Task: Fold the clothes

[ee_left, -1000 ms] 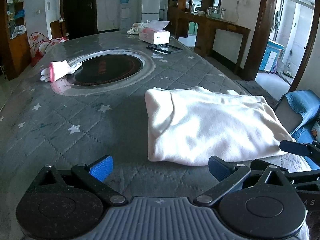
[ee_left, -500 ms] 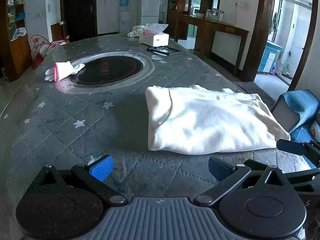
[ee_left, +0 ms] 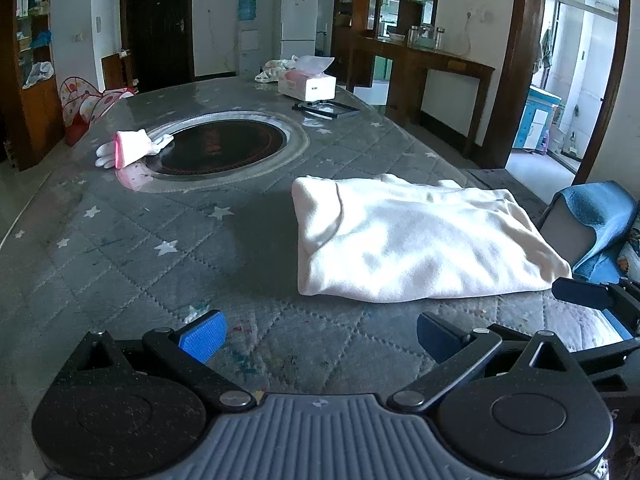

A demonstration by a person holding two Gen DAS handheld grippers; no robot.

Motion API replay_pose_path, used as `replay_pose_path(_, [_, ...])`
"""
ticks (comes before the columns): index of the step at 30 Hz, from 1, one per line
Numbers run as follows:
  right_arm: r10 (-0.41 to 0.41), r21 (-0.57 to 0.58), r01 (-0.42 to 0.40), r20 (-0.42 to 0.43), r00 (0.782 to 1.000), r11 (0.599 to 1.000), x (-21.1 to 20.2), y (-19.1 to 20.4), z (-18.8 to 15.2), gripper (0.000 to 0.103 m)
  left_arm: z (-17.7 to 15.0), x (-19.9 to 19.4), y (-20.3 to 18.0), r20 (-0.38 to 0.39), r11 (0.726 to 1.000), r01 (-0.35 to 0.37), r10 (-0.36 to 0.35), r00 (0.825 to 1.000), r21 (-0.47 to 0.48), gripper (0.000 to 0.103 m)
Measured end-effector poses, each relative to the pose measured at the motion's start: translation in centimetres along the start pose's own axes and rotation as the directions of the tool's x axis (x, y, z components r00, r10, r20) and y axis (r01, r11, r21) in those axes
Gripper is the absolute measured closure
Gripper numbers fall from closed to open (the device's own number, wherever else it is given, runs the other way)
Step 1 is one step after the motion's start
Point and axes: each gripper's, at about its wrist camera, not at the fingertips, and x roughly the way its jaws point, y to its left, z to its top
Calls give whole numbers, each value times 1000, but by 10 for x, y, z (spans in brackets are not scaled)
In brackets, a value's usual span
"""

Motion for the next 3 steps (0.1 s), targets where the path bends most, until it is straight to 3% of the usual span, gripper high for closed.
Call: replay_pose_path(3, [2,-3,-2,5,1000,1000,-2,2,0,4,-2,-3,0,-1,1000,2,-2,1000,9,0])
